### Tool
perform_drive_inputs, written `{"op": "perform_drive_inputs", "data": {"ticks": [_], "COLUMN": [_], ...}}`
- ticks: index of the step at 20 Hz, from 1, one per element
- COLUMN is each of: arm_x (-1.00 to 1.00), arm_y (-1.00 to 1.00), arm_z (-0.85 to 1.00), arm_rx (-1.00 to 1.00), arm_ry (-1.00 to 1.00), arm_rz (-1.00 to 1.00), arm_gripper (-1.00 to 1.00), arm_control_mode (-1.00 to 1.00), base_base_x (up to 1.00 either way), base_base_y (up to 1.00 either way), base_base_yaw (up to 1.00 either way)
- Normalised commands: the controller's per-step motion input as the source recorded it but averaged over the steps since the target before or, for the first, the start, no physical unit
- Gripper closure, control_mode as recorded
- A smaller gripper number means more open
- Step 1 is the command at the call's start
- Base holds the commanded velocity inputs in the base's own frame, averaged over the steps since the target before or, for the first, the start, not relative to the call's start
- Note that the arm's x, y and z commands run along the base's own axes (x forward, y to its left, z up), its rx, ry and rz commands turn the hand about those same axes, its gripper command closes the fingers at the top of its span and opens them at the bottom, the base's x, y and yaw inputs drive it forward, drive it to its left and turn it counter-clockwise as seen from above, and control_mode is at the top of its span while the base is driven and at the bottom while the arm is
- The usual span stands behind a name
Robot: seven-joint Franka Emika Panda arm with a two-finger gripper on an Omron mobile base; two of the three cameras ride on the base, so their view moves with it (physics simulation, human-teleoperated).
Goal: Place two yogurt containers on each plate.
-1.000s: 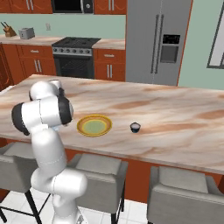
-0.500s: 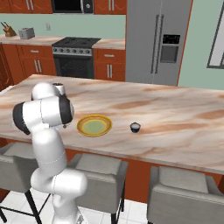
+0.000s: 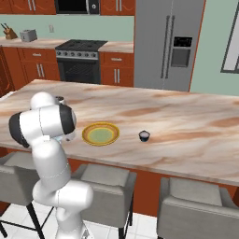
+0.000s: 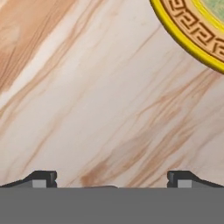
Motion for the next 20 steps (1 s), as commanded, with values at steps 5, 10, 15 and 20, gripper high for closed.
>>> {"op": "perform_drive_inputs", "data": {"ticks": [5, 10, 15, 20], "arm_x": [0.0, 0.0, 0.0, 0.0], "arm_y": [0.31, 0.2, 0.16, 0.08], "arm_z": [0.0, 0.0, 0.0, 0.0], "arm_rx": [0.0, 0.0, 0.0, 0.0], "arm_ry": [-0.07, 0.0, 0.0, 0.0], "arm_rz": [0.01, 0.0, 0.0, 0.0], "arm_gripper": [-1.0, -1.0, -1.0, -1.0], "arm_control_mode": [-1.0, -1.0, -1.0, -1.0], "base_base_x": [0.0, 0.0, 0.0, 0.0], "base_base_y": [0.0, 0.0, 0.0, 0.0], "base_base_yaw": [0.0, 0.0, 0.0, 0.0]}}
